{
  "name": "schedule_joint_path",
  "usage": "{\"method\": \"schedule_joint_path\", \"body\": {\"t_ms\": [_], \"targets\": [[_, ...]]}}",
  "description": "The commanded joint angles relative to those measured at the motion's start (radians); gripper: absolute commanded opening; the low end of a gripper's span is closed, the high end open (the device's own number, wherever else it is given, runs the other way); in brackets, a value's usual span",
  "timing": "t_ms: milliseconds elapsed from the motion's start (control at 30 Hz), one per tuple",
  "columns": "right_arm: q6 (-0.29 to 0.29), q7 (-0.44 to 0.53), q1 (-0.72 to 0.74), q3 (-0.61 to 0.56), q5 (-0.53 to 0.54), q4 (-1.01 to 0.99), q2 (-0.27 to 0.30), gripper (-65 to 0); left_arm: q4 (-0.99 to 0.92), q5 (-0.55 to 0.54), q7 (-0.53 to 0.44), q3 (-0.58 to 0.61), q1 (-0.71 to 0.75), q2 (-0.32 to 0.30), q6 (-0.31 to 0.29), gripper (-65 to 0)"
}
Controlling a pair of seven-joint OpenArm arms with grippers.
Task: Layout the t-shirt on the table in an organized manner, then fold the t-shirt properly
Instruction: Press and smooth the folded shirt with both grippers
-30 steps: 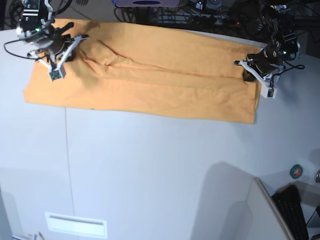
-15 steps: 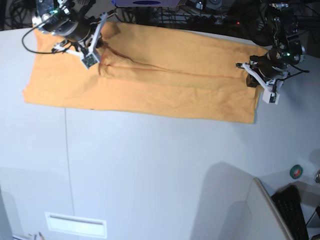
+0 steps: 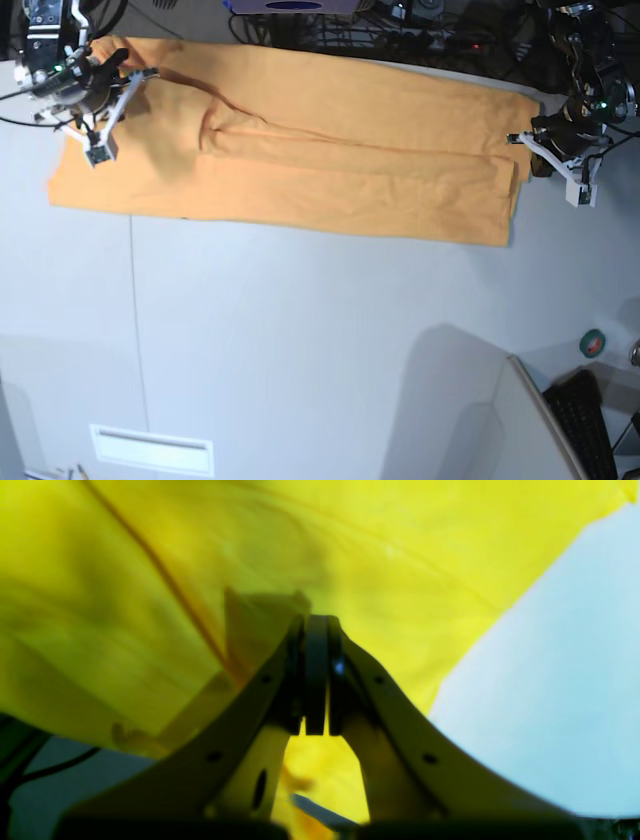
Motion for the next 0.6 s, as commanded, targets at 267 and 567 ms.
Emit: {"method": "schedule_joint_path", "body": {"t_ms": [267, 567], "targets": [[0.006, -0.012, -0.116, -0.152, 0.009, 0.118, -0.026, -65.0, 0.017, -0.012, -0.016, -0.008, -0.01, -0.016, -0.001, -65.0], [0.006, -0.009, -0.052, -0.112, 0.009, 0.139, -0.028, -65.0, 0.008, -0.012, -0.019, -0.009, -0.01, -0.045, -0.001, -65.0]]}}
